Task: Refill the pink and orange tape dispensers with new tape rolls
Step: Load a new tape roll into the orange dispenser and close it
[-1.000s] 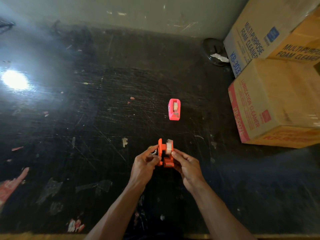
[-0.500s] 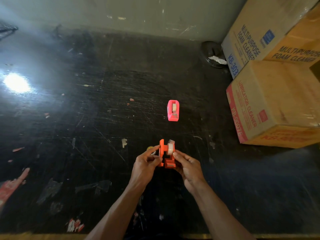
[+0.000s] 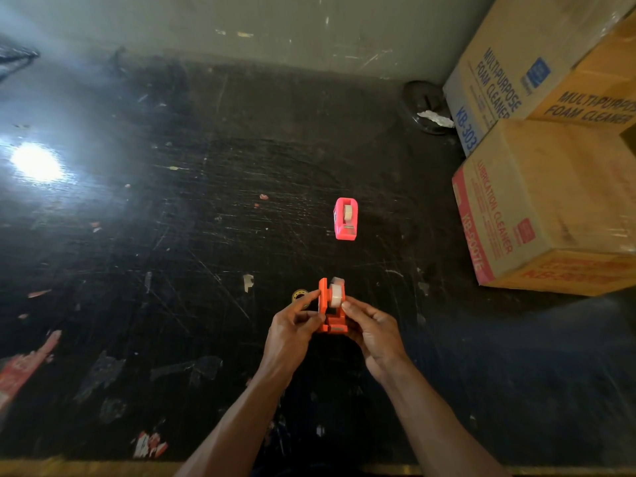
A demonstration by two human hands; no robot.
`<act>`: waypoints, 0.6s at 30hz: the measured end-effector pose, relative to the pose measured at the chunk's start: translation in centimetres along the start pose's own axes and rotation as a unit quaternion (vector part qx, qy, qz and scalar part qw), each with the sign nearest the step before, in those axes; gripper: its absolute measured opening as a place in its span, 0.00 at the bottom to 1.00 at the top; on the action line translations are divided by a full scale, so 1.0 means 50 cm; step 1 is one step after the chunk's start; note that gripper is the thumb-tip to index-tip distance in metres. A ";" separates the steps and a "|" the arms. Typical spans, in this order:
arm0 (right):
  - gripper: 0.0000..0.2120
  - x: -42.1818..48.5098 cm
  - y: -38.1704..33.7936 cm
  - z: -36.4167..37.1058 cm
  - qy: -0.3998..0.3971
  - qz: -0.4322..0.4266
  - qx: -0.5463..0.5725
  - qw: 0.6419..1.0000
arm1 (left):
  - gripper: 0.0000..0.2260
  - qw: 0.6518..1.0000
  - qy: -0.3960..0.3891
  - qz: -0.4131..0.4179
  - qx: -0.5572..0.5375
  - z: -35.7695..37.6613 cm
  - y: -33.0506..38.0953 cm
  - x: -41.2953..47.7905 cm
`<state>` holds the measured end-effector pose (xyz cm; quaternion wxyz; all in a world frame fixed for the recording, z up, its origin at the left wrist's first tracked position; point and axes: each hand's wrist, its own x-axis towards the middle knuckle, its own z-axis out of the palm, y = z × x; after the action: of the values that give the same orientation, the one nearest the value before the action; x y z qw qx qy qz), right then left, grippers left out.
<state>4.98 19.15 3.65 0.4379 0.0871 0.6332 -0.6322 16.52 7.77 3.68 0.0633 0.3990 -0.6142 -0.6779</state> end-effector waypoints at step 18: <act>0.07 0.011 -0.002 0.017 -0.007 0.003 -0.005 1.000 | 0.16 1.000 0.000 -0.001 0.004 0.002 -0.001 0.019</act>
<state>4.98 18.15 3.52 0.4449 0.0823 0.6332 -0.6279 15.82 7.31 3.21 0.0609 0.3998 -0.6168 -0.6753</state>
